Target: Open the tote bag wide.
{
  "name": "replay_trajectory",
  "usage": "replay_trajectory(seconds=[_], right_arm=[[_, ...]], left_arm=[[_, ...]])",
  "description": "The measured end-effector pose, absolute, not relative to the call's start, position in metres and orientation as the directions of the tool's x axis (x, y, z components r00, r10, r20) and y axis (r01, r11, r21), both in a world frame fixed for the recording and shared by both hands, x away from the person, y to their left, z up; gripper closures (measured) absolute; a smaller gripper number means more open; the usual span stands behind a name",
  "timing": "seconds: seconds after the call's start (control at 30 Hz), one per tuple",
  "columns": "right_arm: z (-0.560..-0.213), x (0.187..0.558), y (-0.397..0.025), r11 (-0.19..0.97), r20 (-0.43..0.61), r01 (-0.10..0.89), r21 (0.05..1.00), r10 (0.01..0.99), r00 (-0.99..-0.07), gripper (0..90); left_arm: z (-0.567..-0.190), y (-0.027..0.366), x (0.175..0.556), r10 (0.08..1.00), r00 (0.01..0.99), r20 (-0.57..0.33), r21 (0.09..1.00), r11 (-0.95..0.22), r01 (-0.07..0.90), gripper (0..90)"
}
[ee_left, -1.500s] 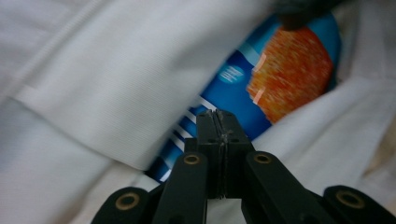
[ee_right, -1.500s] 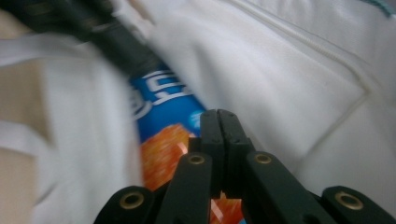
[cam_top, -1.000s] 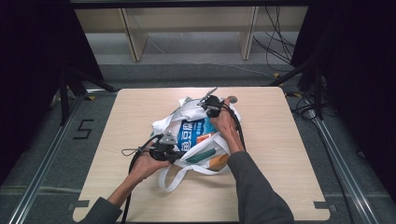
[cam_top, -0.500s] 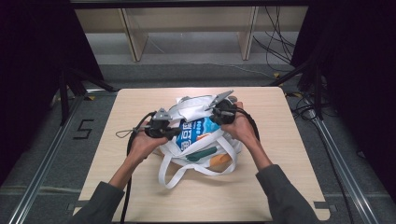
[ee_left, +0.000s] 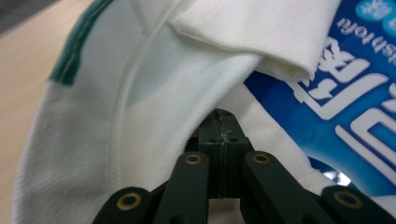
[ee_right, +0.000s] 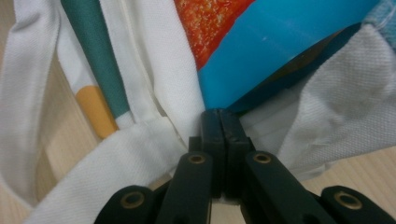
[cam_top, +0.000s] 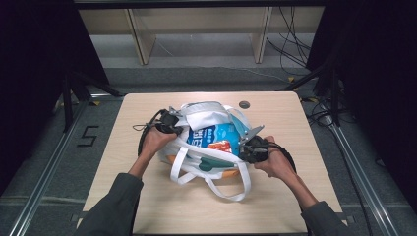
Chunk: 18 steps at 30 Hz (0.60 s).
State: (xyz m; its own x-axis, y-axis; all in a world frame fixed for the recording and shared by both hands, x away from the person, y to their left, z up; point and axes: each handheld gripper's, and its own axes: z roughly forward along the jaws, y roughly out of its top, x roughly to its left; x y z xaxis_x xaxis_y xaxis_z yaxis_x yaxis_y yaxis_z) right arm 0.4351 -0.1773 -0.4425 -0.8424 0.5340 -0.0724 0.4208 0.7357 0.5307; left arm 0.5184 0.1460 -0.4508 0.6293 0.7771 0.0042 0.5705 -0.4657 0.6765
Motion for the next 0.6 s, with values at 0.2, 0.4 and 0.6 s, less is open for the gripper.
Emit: replay_trajectory(seconds=[0.2, 0.4, 0.6], right_arm=[[-0.427, 0.435, -0.180, 0.708, -0.078, 0.406, 0.578, 0.543, -0.836, 90.0], [-0.391, 0.459, -0.179, 0.589, -0.128, 0.329, 0.738, 0.600, -0.789, 90.0], [-0.414, 0.515, -0.177, 0.568, -0.119, 0.428, 0.703, 0.687, -0.717, 90.0]], left_arm=[[-0.433, 0.145, 0.500, 0.738, 0.674, -0.026, 0.702, -0.466, 0.538, 88.7], [-0.425, 0.141, 0.478, 0.677, 0.736, -0.030, 0.720, -0.496, 0.486, 86.9], [-0.436, 0.145, 0.466, 0.631, 0.776, -0.017, 0.677, -0.564, 0.473, 87.9]])
